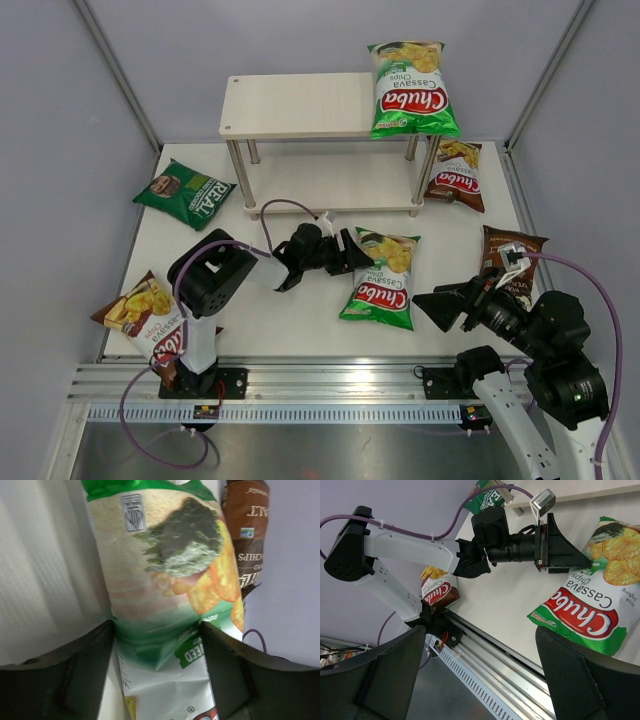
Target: Place and organize the chips bags onto the shelf
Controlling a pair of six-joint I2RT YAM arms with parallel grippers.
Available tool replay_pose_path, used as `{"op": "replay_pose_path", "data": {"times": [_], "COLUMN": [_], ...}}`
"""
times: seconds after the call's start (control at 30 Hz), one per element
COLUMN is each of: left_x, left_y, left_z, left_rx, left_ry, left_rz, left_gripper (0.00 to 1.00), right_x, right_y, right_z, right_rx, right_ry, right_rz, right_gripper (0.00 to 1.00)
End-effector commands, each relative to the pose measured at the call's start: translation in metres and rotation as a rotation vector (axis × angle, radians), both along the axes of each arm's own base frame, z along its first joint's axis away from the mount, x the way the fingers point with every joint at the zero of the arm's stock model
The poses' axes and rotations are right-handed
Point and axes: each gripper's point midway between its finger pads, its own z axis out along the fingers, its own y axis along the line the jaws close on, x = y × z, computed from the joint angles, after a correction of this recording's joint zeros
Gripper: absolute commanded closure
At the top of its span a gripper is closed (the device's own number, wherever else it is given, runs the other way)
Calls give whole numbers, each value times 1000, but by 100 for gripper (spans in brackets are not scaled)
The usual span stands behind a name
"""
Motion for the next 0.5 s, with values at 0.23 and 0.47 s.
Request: {"op": "replay_pose_path", "data": {"times": [0.23, 0.47], "left_x": [1, -21], "left_y": [18, 70], "left_z": [51, 87], "left_rx": [-192, -267], "left_ry": [-177, -210], "left_rz": [163, 333], "left_gripper": [69, 90], "right_x": [-3, 6], "right_y": [3, 5], "right_z": [5, -8], "right_rx": [11, 17], "right_ry": [-36, -4], "right_rz": [24, 16], "right_gripper": [1, 1]}}
